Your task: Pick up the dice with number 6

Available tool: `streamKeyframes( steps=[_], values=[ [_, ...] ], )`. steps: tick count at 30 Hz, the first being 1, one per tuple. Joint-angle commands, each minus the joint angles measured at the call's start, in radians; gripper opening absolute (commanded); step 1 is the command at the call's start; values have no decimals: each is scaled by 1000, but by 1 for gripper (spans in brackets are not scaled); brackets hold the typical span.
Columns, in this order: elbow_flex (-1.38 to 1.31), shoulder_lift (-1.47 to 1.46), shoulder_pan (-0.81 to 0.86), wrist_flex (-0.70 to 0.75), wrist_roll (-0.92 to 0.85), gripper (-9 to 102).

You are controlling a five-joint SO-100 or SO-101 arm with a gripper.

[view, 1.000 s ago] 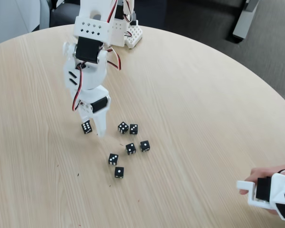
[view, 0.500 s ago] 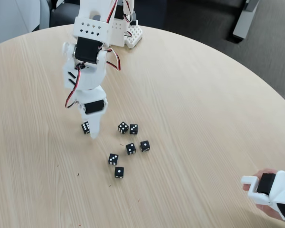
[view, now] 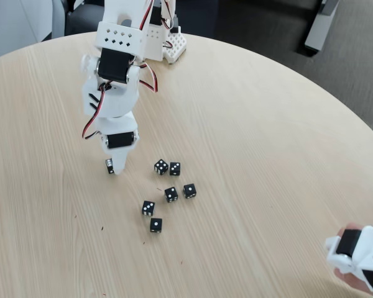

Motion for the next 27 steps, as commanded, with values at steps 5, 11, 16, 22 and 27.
streamKeyframes(
  steps=[5,11,16,22,27],
  values=[
    [-20,26,-8,3,-69,0],
    [-14,229,-20,9,-126,0],
    [-2,506,-41,12,-149,0],
    [3,822,-146,12,-230,0],
    [5,1019,-241,12,-314,0]
  ],
)
